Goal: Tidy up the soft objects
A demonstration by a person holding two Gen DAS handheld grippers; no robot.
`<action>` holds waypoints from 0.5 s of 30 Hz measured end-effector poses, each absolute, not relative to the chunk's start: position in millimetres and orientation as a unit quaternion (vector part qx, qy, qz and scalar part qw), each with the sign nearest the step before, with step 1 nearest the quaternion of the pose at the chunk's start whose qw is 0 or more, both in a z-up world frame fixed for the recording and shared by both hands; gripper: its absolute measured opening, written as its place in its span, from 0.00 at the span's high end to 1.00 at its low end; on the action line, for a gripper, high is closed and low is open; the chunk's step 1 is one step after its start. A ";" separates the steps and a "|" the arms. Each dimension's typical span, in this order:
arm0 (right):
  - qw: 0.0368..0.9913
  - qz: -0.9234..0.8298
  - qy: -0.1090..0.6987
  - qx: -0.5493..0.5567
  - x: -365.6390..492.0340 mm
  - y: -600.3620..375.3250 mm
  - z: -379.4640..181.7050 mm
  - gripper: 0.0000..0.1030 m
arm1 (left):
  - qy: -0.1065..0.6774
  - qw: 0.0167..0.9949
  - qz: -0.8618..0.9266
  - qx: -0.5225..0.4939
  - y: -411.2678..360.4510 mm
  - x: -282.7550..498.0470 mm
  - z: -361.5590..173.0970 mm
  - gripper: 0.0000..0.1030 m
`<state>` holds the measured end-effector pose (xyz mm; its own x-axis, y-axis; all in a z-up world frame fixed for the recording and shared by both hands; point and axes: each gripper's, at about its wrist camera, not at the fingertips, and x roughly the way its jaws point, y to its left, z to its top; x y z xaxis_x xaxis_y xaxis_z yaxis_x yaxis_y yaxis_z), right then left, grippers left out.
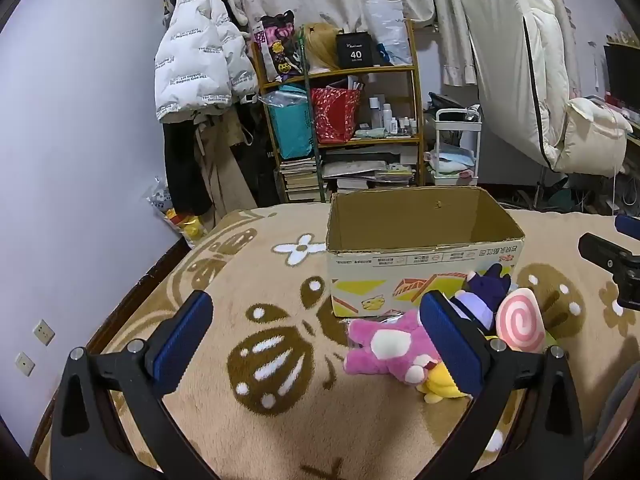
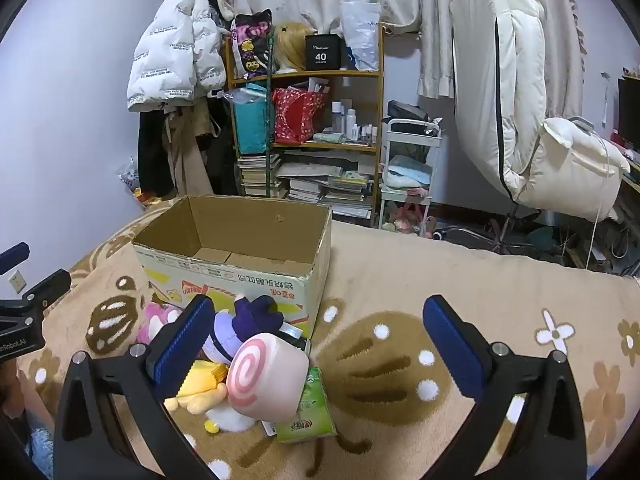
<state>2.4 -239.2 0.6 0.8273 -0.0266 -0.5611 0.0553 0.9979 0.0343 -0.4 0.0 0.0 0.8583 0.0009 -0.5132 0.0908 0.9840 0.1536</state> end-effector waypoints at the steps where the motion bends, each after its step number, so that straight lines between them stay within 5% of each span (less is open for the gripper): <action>1: 0.954 -0.022 0.298 0.024 2.0 -239.2 0.7 0.00 | 0.266 0.960 -0.024 0.087 0.1 -0.3 -0.1 0.01; 15: 0.960 -0.023 0.278 0.019 -1.9 -235.7 6.4 0.00 | 0.271 0.958 -0.021 0.090 3.2 4.4 -1.9 0.01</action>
